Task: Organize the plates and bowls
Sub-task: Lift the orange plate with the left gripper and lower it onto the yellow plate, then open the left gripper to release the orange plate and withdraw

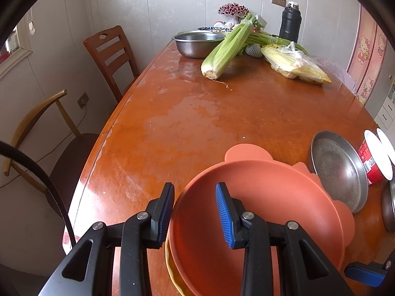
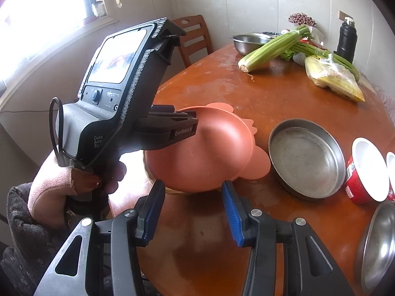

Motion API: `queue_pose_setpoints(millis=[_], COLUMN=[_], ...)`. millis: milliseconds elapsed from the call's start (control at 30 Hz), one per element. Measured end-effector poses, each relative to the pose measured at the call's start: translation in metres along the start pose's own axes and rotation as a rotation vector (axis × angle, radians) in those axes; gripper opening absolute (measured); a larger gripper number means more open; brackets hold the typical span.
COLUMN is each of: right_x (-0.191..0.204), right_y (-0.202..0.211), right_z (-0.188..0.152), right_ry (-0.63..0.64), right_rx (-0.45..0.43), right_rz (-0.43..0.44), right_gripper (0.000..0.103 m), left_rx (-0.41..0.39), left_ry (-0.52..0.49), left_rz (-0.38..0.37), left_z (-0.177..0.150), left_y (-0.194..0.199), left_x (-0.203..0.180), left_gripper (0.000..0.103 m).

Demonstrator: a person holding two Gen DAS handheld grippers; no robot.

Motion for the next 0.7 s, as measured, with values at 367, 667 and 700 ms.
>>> queue_pose_setpoints(millis=[367,667,700], right_x=[-0.017,-0.040,-0.043], right_y=[0.014,0.023,0.021], right_z=[-0.002,-0.003,-0.003], right_ry=[-0.051,-0.097,-0.103], right_rx=[-0.029,-0.053,-0.051], right_rz=[-0.010,-0.038,-0.043], right_gripper=[0.049,0.049,0.049], left_rx=[-0.019,-0.029,-0.031], left_ry=[-0.010,0.015,0.028], left_rz=[-0.012,0.001,0.001], left_z=[-0.002,-0.010,-0.013], left_y=[0.021,0.038,0.041], left_x=[-0.007,-0.004,-0.001], left_gripper=[0.036,0.039,0.040])
Point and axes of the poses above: each gripper's, at about its wrist camera, not at the fingertips, and y roughly against the way its jaws point, x to its left, z to its top, the point moved 5 cm from there along -y, roughly the way its jaws point, and after that the axes turned 2 degrees about x, right-handed, at the moved point
